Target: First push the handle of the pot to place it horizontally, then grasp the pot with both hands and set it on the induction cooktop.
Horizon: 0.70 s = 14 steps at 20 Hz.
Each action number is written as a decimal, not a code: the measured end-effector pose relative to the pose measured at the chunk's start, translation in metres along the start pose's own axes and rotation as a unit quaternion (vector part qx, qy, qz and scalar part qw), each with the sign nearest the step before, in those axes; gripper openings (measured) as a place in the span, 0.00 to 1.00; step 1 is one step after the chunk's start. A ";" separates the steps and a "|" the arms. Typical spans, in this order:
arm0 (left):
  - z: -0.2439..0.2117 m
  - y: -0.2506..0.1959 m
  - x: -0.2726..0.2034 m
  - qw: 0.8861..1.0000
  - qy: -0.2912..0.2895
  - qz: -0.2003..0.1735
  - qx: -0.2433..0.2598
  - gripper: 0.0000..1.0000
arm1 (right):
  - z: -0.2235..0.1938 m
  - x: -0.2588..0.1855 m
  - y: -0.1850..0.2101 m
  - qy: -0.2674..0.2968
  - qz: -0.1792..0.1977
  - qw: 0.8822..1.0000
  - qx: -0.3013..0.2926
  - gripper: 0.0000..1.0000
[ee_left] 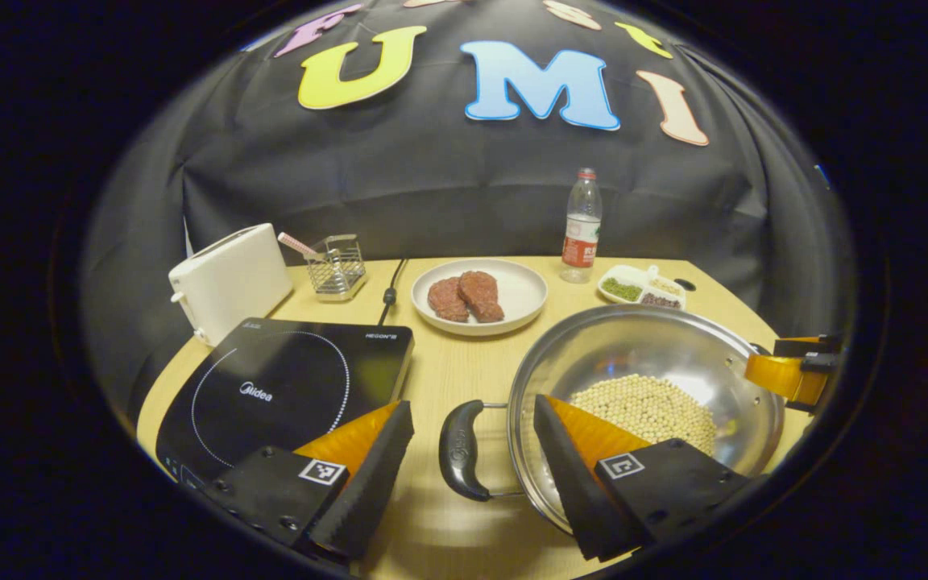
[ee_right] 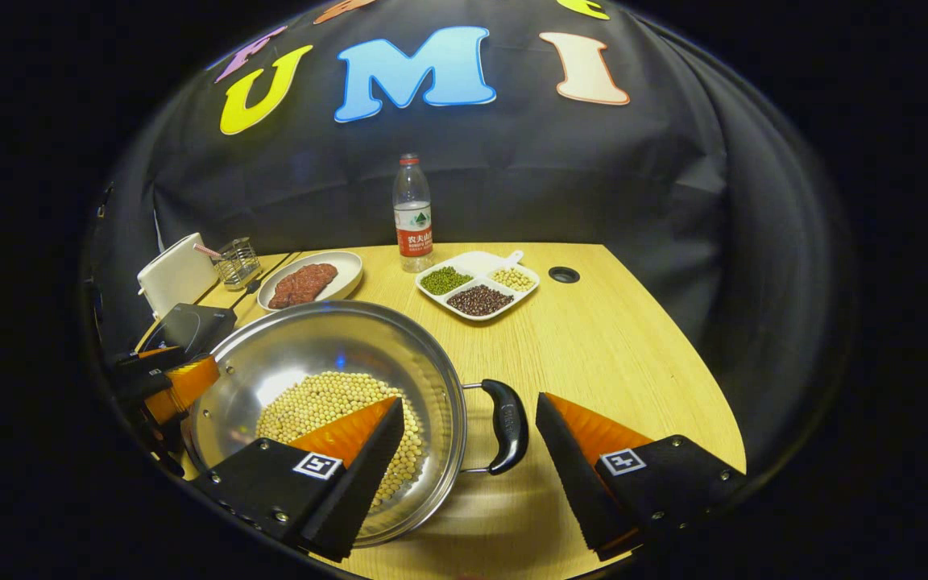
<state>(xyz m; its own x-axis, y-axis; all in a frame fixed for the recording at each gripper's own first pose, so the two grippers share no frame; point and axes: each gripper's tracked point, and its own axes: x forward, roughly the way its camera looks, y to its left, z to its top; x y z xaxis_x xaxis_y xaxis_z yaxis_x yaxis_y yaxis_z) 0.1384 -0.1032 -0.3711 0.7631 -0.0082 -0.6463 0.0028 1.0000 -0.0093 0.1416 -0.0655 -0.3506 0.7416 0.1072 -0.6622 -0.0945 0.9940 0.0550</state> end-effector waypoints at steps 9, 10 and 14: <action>-0.021 -0.004 0.016 0.999 0.036 -0.009 0.001 0.94 | -0.023 0.018 -0.001 0.048 0.000 0.999 0.024 0.83; -0.022 -0.004 0.017 0.999 0.037 -0.011 -0.003 0.94 | -0.024 0.020 -0.004 0.051 -0.006 0.998 0.025 0.83; -0.022 -0.012 0.018 0.999 0.039 -0.024 0.003 0.87 | -0.025 0.021 -0.008 0.051 -0.014 0.998 0.040 0.65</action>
<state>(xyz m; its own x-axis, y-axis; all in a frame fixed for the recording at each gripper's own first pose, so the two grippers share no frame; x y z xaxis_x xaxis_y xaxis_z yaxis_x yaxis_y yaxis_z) 0.1379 -0.1156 -0.3991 0.7093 -0.0554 -0.7027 0.0417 0.9985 -0.0366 0.1416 -0.0713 -0.3839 0.6711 0.0809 -0.7369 -0.0192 0.9956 0.0918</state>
